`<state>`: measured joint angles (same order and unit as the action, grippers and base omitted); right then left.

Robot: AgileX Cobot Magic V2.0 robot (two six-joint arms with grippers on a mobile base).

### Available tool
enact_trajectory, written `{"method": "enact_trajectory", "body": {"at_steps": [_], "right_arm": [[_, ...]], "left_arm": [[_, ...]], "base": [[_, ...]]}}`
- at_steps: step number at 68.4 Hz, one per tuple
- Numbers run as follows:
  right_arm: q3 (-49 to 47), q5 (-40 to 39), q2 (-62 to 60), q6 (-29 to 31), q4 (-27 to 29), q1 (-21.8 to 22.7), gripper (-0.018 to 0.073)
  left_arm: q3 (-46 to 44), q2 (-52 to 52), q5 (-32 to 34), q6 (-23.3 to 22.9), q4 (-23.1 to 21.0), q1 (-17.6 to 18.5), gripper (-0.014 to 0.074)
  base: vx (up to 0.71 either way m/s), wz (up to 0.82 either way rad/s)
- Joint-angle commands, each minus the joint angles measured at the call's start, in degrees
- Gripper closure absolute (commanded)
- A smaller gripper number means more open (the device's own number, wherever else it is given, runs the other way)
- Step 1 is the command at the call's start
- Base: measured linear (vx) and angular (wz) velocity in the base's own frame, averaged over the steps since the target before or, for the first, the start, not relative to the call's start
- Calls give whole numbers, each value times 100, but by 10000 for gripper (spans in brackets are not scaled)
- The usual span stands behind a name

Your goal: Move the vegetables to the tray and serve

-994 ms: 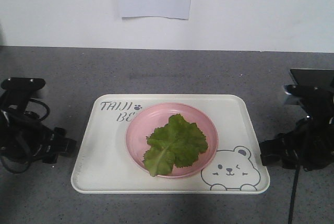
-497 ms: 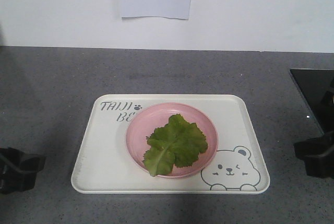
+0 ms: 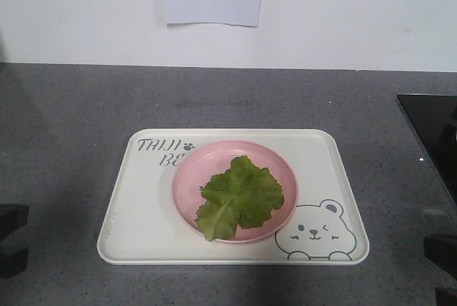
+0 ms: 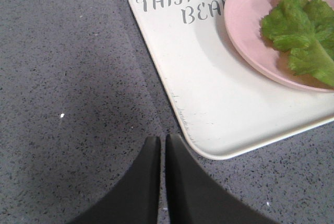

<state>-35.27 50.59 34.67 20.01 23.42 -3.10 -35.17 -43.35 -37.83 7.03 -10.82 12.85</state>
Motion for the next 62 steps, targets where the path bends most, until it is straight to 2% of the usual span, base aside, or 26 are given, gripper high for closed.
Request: {"method": "enact_trajectory", "body": {"at_steps": [1,34,48,56,62], "right_arm": [[-146,-308,14,62,129,12,569],[-146,-303,14,62,142,12,569],[-146,-308,14,62,171,12,569],[-146,-308,14,62,186,12,569],[-146,-308,14,62,186,12,569]], "left_arm": [[-141,27,314,22,-55,12,603],[-141,174,287,22,-55,6,602],[354,1399,547,111,-46,-452,602],[943,2202,1103,111,10,-657,602],[1374,2573,1511,111,56,-677,602]], "base": [[0,0],[0,0],[0,0],[0,0],[0,0]]}}
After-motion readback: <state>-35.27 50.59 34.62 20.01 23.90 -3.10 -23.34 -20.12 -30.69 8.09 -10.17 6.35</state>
